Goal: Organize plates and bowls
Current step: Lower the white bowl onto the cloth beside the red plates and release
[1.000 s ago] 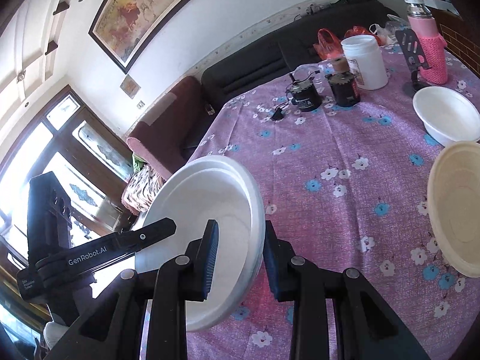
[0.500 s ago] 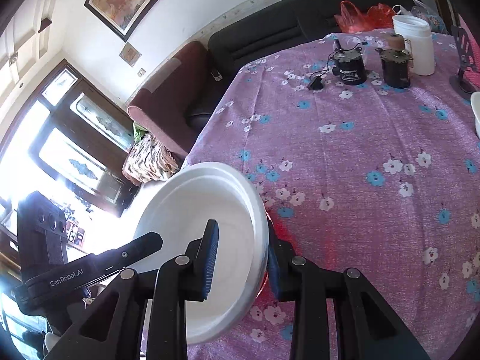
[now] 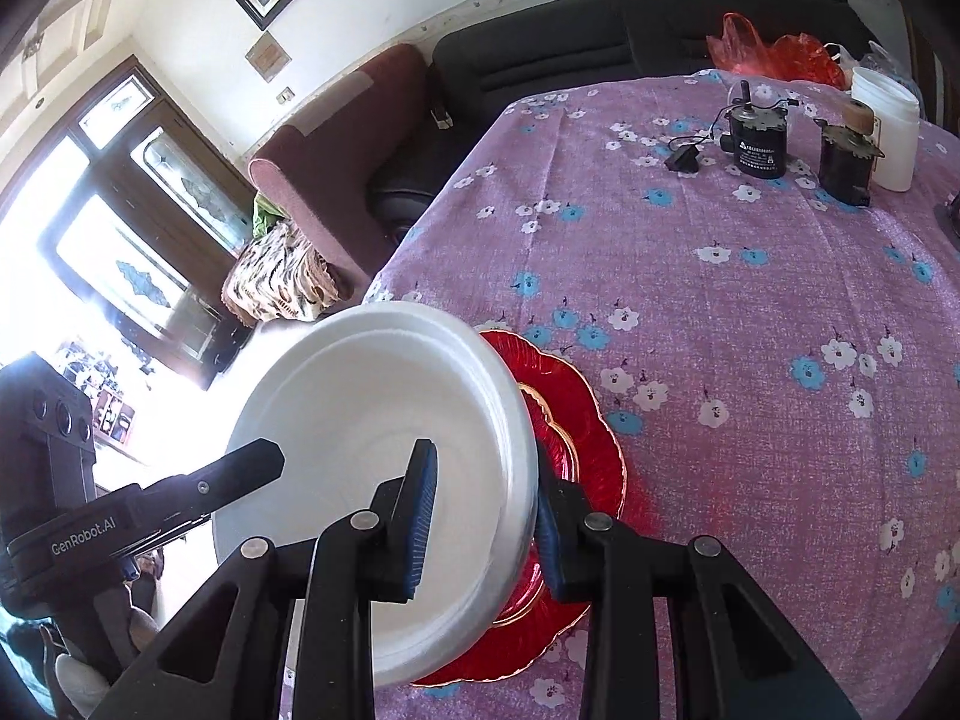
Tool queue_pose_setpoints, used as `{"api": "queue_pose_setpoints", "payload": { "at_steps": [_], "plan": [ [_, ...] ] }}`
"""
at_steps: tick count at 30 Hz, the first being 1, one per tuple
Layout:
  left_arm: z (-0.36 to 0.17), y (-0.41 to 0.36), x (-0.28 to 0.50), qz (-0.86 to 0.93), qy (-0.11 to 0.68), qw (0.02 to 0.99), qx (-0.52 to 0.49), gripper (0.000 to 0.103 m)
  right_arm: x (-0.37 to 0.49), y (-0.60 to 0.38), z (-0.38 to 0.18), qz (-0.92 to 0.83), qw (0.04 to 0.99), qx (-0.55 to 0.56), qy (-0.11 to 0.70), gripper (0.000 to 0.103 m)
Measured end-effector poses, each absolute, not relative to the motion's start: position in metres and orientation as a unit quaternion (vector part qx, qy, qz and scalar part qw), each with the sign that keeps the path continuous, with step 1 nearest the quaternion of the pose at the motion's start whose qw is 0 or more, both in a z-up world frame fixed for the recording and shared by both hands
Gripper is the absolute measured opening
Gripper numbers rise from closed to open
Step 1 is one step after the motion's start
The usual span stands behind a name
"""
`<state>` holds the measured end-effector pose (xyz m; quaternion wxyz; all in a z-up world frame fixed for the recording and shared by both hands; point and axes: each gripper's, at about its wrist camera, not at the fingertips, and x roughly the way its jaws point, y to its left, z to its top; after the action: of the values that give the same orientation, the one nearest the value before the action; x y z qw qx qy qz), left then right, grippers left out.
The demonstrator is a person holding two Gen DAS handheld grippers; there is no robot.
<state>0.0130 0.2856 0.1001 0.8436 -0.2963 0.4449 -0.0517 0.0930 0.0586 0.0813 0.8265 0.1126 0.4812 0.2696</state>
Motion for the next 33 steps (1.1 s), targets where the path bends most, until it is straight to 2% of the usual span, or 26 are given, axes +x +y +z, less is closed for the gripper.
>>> {"api": "queue_pose_setpoints", "payload": {
  "at_steps": [2, 5, 14, 20, 28, 33],
  "plan": [
    [0.105, 0.282, 0.012, -0.063, 0.441, 0.846, -0.292, 0.027, 0.093, 0.056, 0.081, 0.267, 0.826, 0.113, 0.483, 0.034],
    [0.114, 0.278, 0.012, -0.093, 0.432, 0.846, -0.299, 0.037, 0.097, 0.047, 0.079, 0.263, 0.822, 0.122, 0.490, 0.034],
    [0.147, 0.259, 0.009, -0.133, 0.407, 0.857, -0.287, 0.037, 0.105, 0.025, 0.067, 0.269, 0.795, 0.190, 0.510, 0.034],
    [0.144, 0.243, 0.015, -0.130, 0.411, 0.859, -0.278, 0.037, 0.102, 0.011, 0.078, 0.262, 0.805, 0.192, 0.496, 0.034],
    [0.118, 0.169, 0.033, -0.174, 0.453, 0.838, -0.250, 0.042, 0.066, -0.044, 0.104, 0.194, 0.869, 0.094, 0.445, 0.033],
    [0.092, 0.103, 0.049, -0.163, 0.478, 0.842, -0.187, 0.045, 0.058, -0.080, 0.093, 0.128, 0.891, 0.031, 0.435, 0.033]
  ]
}}
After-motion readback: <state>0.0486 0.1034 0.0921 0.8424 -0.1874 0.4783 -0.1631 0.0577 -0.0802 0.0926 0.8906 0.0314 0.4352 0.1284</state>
